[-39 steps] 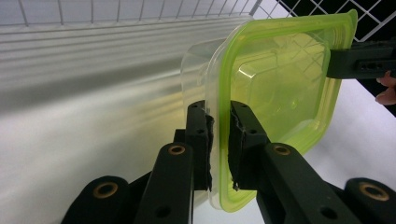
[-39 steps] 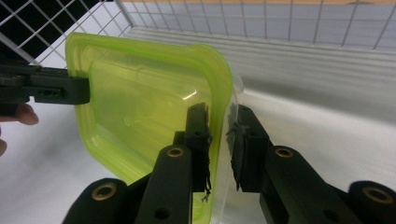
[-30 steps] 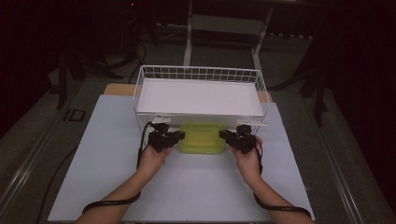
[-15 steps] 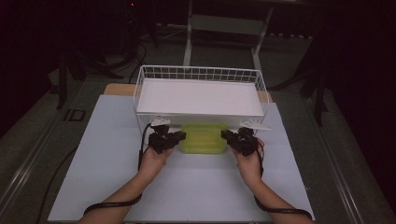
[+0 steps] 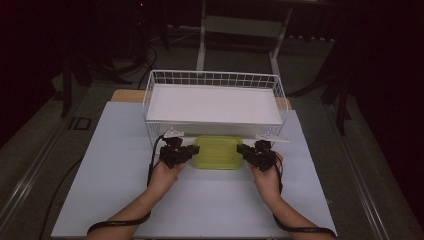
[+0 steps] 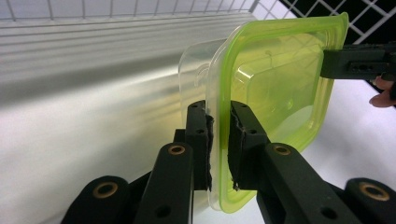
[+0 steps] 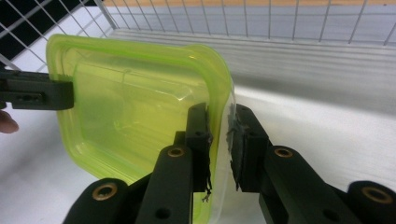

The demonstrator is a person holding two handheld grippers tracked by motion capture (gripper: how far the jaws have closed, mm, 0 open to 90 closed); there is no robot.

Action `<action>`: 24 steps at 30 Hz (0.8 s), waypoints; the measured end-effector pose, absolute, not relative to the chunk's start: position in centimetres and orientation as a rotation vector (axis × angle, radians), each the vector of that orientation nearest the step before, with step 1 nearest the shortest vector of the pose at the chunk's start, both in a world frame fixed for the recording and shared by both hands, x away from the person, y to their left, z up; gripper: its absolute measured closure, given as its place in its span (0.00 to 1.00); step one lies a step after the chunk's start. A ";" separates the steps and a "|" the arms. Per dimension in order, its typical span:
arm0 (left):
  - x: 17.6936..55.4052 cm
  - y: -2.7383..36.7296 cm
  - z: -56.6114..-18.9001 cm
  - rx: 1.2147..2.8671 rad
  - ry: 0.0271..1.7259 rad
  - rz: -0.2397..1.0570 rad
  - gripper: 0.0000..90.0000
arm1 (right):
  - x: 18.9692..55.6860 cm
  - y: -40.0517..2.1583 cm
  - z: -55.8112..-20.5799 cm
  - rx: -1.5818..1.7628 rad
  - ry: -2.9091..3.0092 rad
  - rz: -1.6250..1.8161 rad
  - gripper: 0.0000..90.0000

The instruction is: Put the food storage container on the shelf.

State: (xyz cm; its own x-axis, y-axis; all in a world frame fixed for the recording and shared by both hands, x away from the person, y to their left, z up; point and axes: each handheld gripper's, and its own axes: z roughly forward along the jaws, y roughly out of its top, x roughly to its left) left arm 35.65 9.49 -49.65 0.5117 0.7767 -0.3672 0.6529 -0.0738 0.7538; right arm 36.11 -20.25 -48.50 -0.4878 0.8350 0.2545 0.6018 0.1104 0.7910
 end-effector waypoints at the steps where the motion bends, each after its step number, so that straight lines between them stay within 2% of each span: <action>1: 35.8 9.6 -49.7 1.779 1.193 0.159 0.88 | 36.2 -20.2 -48.5 1.425 2.128 1.324 0.87; 9: 36.4 9.8 -50.4 1.746 1.136 0.204 0.85 | 36.8 -20.0 -48.8 1.375 2.085 1.326 0.82; 15: 36.5 9.1 -50.9 1.759 1.128 0.299 0.73 | 37.1 -19.2 -49.4 1.341 2.067 1.276 0.71; 18: 36.8 9.1 -51.0 1.757 1.130 0.315 0.71 | 37.3 -19.2 -49.7 1.342 2.049 1.273 0.69; 20: 36.9 8.9 -51.1 1.772 1.132 0.340 0.65 | 37.5 -19.1 -49.9 1.338 2.047 1.248 0.68; 24: 37.0 9.0 -51.3 1.747 1.142 0.322 0.65 | 37.6 -19.0 -50.1 1.333 2.027 1.235 0.66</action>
State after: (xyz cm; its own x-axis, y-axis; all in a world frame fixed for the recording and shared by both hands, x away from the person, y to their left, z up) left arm 37.04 8.98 -51.30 0.5217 0.8083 -0.2728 0.5474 -0.0719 0.8338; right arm 37.57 -19.02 -50.07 -0.4546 0.8824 0.1216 0.5125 0.1475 0.8459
